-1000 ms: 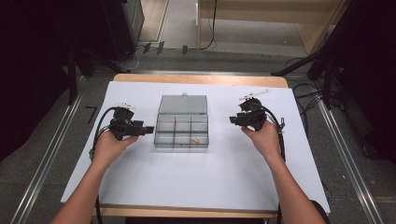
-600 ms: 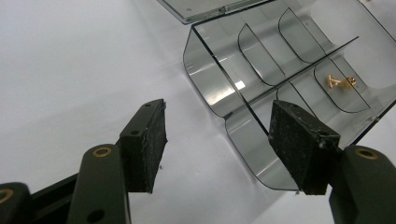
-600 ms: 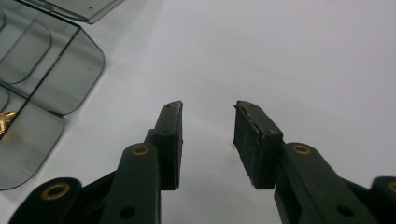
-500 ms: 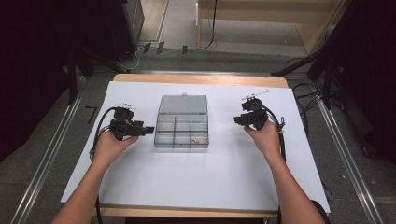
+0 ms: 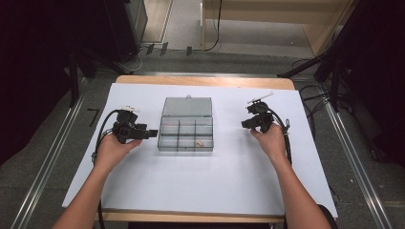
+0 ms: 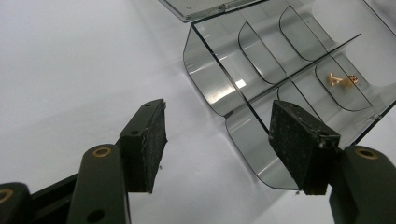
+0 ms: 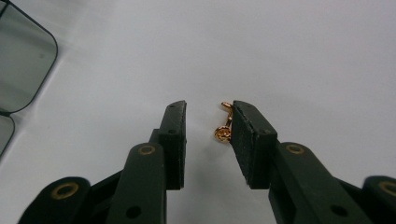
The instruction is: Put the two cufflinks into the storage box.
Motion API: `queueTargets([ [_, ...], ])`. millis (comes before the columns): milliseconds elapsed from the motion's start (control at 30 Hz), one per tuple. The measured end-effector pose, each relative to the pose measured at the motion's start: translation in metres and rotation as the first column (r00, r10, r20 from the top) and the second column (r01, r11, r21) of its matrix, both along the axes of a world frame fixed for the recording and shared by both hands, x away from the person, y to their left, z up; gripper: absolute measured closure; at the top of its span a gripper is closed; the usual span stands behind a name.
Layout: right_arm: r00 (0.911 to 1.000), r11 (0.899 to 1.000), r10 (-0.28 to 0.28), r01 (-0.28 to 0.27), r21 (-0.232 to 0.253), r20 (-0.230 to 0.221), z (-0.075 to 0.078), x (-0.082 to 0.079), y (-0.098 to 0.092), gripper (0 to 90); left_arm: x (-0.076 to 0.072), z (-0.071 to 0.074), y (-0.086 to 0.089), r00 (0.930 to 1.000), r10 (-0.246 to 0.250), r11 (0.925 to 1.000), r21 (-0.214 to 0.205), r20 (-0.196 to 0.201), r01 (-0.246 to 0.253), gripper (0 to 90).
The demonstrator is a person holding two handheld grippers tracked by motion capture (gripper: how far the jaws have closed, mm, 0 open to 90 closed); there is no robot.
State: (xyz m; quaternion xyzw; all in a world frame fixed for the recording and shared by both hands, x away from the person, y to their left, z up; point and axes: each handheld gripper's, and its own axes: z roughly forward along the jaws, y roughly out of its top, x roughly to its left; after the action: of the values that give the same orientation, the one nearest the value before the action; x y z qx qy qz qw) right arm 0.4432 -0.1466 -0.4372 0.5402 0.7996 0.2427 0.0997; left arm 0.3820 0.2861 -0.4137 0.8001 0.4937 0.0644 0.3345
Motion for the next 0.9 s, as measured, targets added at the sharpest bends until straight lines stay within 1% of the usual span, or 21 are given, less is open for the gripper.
queueTargets([
  [467,0.9992,0.999,-0.02,0.018,-0.032,-0.034,-0.011,0.007,-0.001,71.4,0.0,0.0,0.0,1.0,-0.001,1.0,-0.001,-0.002,0.001,37.6],
  [600,0.9989,0.999,-0.02,0.018,-0.04,-0.043,-0.014,0.009,0.0,74.1,0.0,0.0,0.0,1.0,-0.003,1.0,0.0,-0.002,0.003,37.5],
  [767,0.9989,0.999,-0.02,0.018,-0.038,-0.042,-0.016,0.01,0.001,75.3,0.0,-0.001,-0.001,1.0,-0.004,1.0,0.002,-0.002,0.004,37.5],
  [900,0.9992,0.998,-0.02,0.018,-0.052,-0.034,-0.016,0.009,0.001,78.2,0.0,-0.001,-0.002,0.9999,-0.009,0.9999,0.007,-0.005,0.009,37.5],
])
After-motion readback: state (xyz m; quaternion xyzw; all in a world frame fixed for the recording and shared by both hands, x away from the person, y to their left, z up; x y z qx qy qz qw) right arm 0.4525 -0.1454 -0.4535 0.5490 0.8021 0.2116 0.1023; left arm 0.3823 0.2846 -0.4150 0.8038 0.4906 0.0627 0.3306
